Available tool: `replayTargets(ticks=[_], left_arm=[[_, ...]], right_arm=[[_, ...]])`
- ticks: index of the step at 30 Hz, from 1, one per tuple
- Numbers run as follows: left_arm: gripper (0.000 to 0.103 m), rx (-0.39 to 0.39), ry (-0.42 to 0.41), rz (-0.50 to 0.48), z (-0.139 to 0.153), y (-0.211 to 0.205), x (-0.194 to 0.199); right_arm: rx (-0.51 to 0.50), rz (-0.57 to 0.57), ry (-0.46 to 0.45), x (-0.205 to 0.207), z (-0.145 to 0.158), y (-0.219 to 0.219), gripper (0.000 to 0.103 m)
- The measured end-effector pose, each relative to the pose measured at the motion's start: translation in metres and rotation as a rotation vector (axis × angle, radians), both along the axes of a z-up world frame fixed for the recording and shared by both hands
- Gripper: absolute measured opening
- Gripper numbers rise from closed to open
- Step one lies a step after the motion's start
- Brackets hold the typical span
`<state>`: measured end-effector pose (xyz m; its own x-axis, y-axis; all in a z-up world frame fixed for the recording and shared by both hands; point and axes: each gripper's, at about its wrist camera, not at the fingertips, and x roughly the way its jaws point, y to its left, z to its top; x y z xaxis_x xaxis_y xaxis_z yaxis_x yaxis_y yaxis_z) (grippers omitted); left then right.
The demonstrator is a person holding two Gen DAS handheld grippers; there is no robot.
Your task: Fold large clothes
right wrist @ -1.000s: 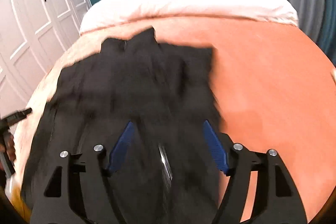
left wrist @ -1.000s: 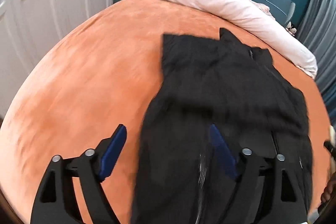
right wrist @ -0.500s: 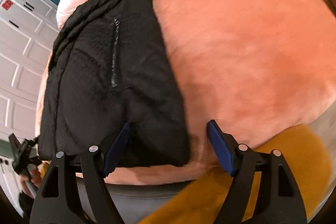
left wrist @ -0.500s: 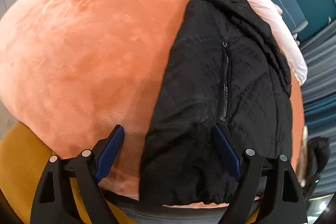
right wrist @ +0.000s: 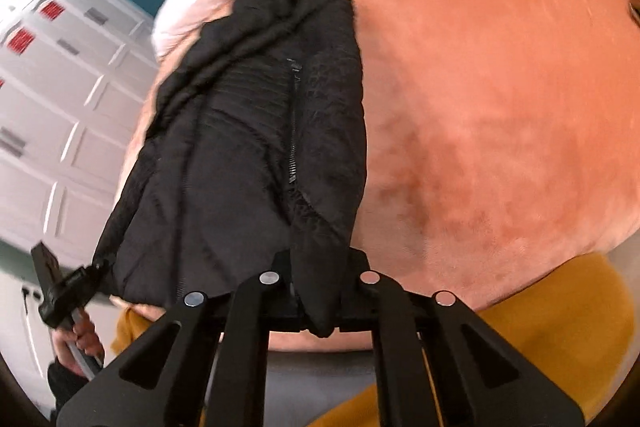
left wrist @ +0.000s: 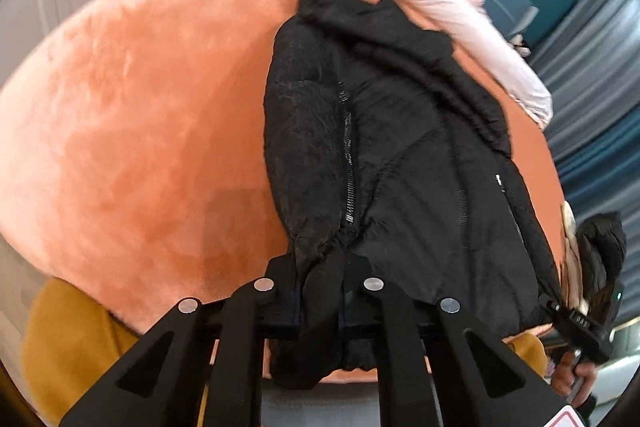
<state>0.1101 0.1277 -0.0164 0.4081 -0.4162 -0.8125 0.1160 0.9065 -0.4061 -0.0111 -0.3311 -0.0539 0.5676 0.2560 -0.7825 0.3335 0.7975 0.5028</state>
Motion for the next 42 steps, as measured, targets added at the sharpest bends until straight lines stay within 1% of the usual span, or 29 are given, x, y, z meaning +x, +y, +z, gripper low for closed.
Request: replayTargets(ticks=[1,3,6,7,8,10,11,13,14,15,16,18,19,20,22,23,24,25,26,28,29,31,32,34,35,37,38,40,42], left_arm=[[0.008,-0.005,-0.016,-0.023,0.013,0.001,-0.008],[0.008,0.006,-0.034,-0.063,0.028,0.003,-0.023],[0.007,0.027,-0.024,-0.132,0.047,0.011,-0.063],[0.007,0.037,-0.008,-0.155,0.049,0.014,-0.078],[0.007,0.053,0.036,-0.18,0.051,0.02,-0.103],[0.007,0.061,0.099,-0.203,0.051,0.029,-0.134],[0.007,0.062,0.144,-0.203,0.05,0.035,-0.154],[0.007,0.046,0.189,-0.173,0.049,0.044,-0.175],[0.008,0.028,0.2,-0.15,0.05,0.048,-0.179],[0.007,0.02,0.188,-0.138,0.054,0.048,-0.178],[0.007,-0.001,0.154,-0.132,0.062,0.046,-0.169],[0.008,-0.013,0.089,-0.136,0.076,0.04,-0.145],[0.008,-0.027,0.042,-0.139,0.086,0.037,-0.133],[0.008,-0.052,-0.019,-0.14,0.099,0.035,-0.11],[0.008,-0.073,-0.105,-0.133,0.117,0.032,-0.081],[0.008,-0.08,-0.156,-0.12,0.127,0.029,-0.058],[0.009,-0.085,-0.185,-0.109,0.133,0.026,-0.038],[0.01,-0.093,-0.201,-0.103,0.135,0.023,-0.024],[0.01,-0.103,-0.213,-0.087,0.133,0.02,0.0],[0.011,-0.108,-0.209,-0.067,0.121,0.011,0.036],[0.011,-0.103,-0.194,-0.035,0.111,0.006,0.056],[0.014,-0.112,-0.158,0.011,0.091,-0.001,0.086],[0.019,-0.125,-0.137,0.052,0.077,-0.002,0.102],[0.02,-0.176,-0.081,0.133,0.05,0.0,0.127],[0.02,-0.192,-0.06,0.16,0.042,0.003,0.134],[0.02,-0.189,-0.038,0.181,0.038,0.005,0.14],[0.02,-0.187,-0.037,0.184,0.04,0.005,0.143],[0.023,-0.192,-0.047,0.185,0.05,0.009,0.141],[0.029,-0.228,-0.068,0.18,0.062,0.015,0.138]], right_arm=[[-0.01,0.034,-0.002,-0.004,0.01,0.003,0.007],[-0.056,0.099,0.011,-0.014,0.022,0.009,0.007],[-0.097,0.215,0.09,-0.046,0.033,0.019,0.007],[-0.106,0.265,0.142,-0.063,0.033,0.025,0.007],[-0.102,0.298,0.18,-0.076,0.032,0.029,0.007],[-0.074,0.365,0.266,-0.109,0.033,0.04,0.007],[-0.054,0.385,0.292,-0.122,0.035,0.046,0.007],[-0.03,0.393,0.317,-0.138,0.037,0.052,0.007],[-0.009,0.382,0.302,-0.14,0.041,0.053,0.007],[-0.007,0.375,0.28,-0.136,0.046,0.052,0.007],[-0.017,0.361,0.226,-0.123,0.058,0.047,0.007],[-0.021,0.321,0.123,-0.099,0.079,0.035,0.007],[-0.012,0.278,0.034,-0.078,0.097,0.022,0.007],[0.002,0.247,-0.025,-0.067,0.107,0.013,0.007],[0.036,0.182,-0.138,-0.037,0.124,-0.008,0.008],[0.056,0.151,-0.189,-0.02,0.13,-0.018,0.008],[0.073,0.124,-0.225,-0.004,0.133,-0.027,0.009],[0.094,0.091,-0.261,0.016,0.133,-0.036,0.009],[0.122,0.061,-0.289,0.037,0.128,-0.044,0.01],[0.162,0.021,-0.298,0.063,0.114,-0.051,0.011],[0.187,-0.001,-0.297,0.085,0.103,-0.054,0.013],[0.176,-0.036,-0.297,0.102,0.087,-0.061,0.014],[0.182,-0.053,-0.295,0.106,0.081,-0.065,0.014],[0.238,-0.12,-0.307,0.114,0.065,-0.07,0.018],[0.297,-0.164,-0.333,0.114,0.055,-0.073,0.023],[0.317,-0.213,-0.367,0.104,0.052,-0.079,0.033],[0.304,-0.243,-0.388,0.099,0.055,-0.083,0.041],[0.307,-0.279,-0.43,0.088,0.062,-0.095,0.043],[0.275,-0.294,-0.435,0.08,0.068,-0.102,0.043]])
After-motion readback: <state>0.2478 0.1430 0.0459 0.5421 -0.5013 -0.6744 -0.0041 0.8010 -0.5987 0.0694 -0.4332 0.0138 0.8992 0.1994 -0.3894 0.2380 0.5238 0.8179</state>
